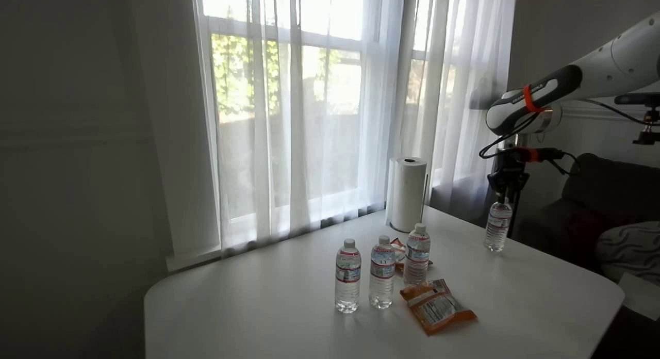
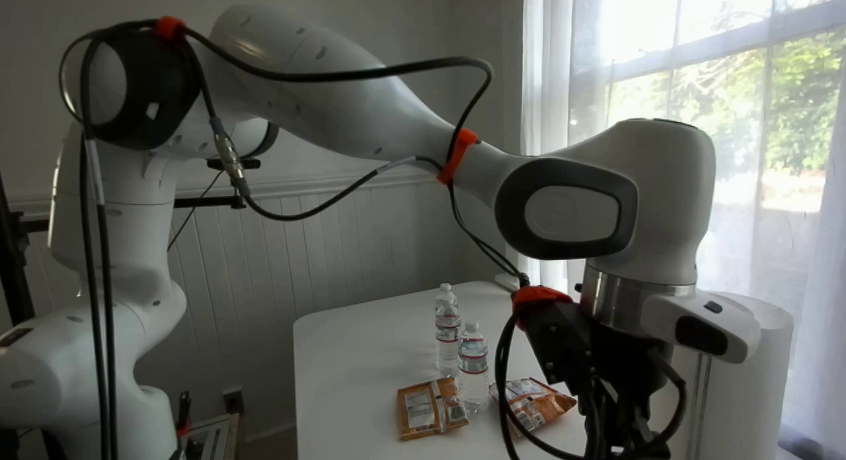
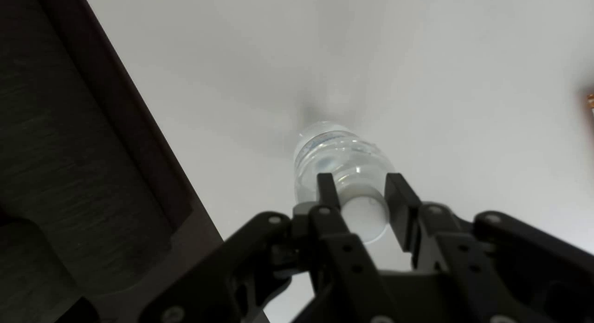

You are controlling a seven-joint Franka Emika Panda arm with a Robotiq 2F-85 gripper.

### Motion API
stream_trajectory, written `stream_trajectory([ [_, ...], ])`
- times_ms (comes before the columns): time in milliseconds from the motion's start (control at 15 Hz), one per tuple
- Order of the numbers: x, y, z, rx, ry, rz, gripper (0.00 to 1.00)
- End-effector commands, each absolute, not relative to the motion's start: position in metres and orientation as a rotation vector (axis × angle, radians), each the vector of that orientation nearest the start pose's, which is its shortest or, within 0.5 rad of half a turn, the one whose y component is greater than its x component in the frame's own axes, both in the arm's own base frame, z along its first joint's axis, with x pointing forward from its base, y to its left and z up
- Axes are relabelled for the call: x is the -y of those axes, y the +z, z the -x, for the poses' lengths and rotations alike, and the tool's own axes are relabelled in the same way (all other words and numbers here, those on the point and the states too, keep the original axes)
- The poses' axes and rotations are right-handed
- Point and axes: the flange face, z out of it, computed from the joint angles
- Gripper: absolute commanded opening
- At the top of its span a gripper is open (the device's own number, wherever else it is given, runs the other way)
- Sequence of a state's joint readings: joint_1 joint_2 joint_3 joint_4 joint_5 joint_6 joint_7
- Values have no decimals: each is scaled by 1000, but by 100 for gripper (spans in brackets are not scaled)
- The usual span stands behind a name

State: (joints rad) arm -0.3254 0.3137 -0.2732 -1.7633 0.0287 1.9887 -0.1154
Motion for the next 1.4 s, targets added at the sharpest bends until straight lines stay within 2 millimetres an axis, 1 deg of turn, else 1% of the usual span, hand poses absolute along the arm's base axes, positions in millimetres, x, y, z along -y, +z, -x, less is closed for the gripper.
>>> stream_trajectory([
  [0,356,391,-537,-750,143,3052,8],
  [67,357,390,-539,-752,147,3052,8],
  [200,358,388,-542,-769,144,3052,57],
  [267,358,387,-542,-766,147,3049,57],
  [333,359,390,-543,-770,141,3053,62],
  [667,357,410,-547,-778,106,3054,96],
  [733,354,413,-547,-785,103,3054,100],
  [1000,328,425,-546,-761,102,3051,100],
  [1133,309,430,-547,-726,101,3056,100],
  [1333,276,429,-548,-655,124,3059,100],
])
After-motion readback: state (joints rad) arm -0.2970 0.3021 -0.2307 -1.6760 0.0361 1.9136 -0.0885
